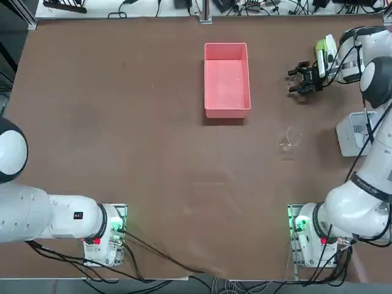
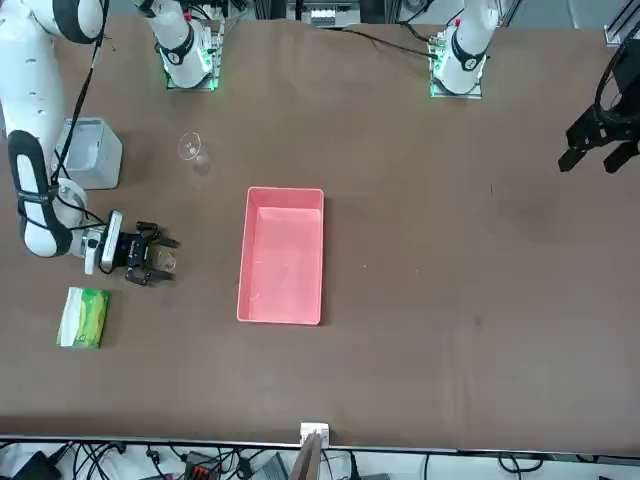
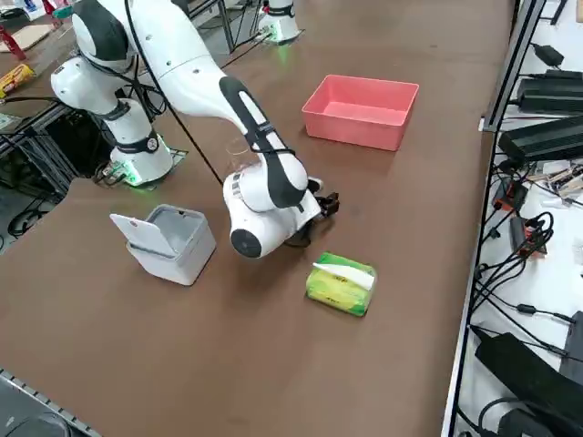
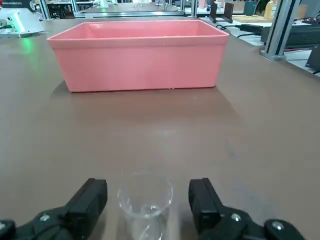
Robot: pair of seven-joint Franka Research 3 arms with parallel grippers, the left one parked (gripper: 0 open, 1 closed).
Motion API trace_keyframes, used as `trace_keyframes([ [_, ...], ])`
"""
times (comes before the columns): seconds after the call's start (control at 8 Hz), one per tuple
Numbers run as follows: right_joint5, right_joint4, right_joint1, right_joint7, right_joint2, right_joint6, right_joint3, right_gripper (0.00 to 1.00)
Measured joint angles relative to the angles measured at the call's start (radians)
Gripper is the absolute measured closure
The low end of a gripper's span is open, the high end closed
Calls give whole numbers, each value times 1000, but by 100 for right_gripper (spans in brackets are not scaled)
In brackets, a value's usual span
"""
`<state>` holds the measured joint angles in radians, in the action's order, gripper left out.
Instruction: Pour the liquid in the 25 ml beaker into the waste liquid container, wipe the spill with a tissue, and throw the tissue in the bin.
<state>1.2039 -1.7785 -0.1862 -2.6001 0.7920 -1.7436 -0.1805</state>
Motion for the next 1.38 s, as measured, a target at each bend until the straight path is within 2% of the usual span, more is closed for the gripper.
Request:
trace_keyframes([
  [0.25, -16, 3, -11, -11, -1, 1, -17, 0],
  [0.5, -92, 16, -44, -25, -20, 1, -27, 0],
  [0.75, -162, 23, -88, -29, -76, 2, -33, 0],
  [0.88, -186, 25, -96, -26, -113, 2, -51, 0],
  [1.12, -253, 26, -94, 72, -199, -2, -88, 0],
  [1.38, -344, 28, -83, 262, -282, -25, -94, 0],
])
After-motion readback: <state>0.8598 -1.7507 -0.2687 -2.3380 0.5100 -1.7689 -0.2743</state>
